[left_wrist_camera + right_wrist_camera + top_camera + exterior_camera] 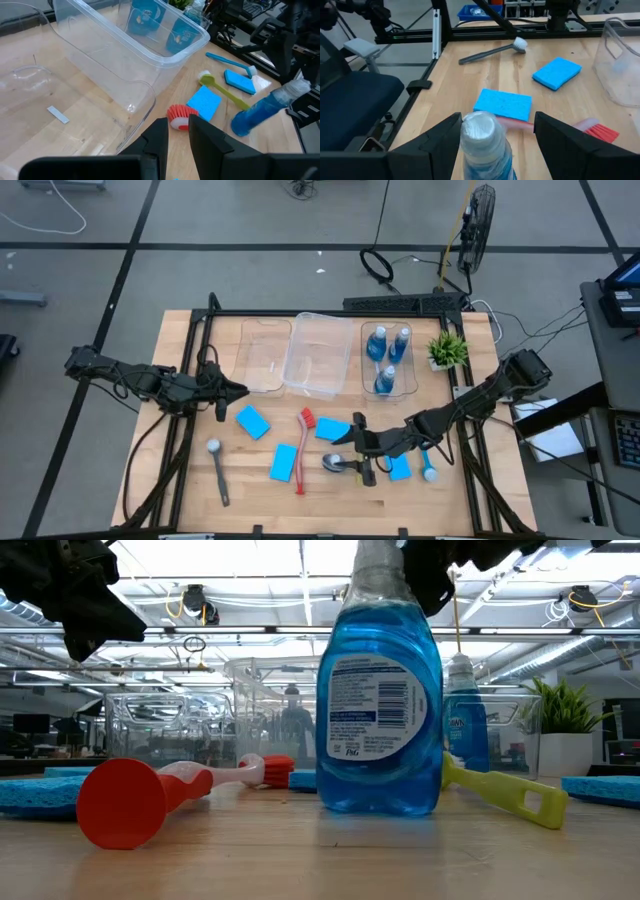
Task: Pick & Place Kitchen Sink Supplies
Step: Put the dishwashing liquid into the right transparent bin
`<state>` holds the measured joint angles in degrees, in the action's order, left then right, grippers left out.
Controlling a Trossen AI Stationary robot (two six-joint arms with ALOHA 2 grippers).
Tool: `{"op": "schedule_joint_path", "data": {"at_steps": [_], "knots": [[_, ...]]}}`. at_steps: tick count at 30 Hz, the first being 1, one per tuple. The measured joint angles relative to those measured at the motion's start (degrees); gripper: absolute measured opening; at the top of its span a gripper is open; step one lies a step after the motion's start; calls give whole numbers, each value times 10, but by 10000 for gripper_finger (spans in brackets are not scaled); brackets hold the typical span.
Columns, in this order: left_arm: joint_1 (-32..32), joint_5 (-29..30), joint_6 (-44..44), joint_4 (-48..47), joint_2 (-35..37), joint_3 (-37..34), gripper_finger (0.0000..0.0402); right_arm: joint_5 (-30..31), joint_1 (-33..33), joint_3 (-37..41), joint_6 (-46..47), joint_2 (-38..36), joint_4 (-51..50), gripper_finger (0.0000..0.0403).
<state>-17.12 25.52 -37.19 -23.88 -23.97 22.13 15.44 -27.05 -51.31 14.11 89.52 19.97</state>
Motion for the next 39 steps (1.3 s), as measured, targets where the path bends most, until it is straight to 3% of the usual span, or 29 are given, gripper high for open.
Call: {"op": "schedule_joint_path", "data": {"at_steps": [15,29,39], "knots": [[0,0,-2,0,0,0,77,24,-30,1,-16,0,10,238],[0,0,0,0,0,0,77,10,-29,2,-30,-18,14,238],[0,0,0,0,0,0,77,-22,-18,2,-45,-18,-49,238]]}}
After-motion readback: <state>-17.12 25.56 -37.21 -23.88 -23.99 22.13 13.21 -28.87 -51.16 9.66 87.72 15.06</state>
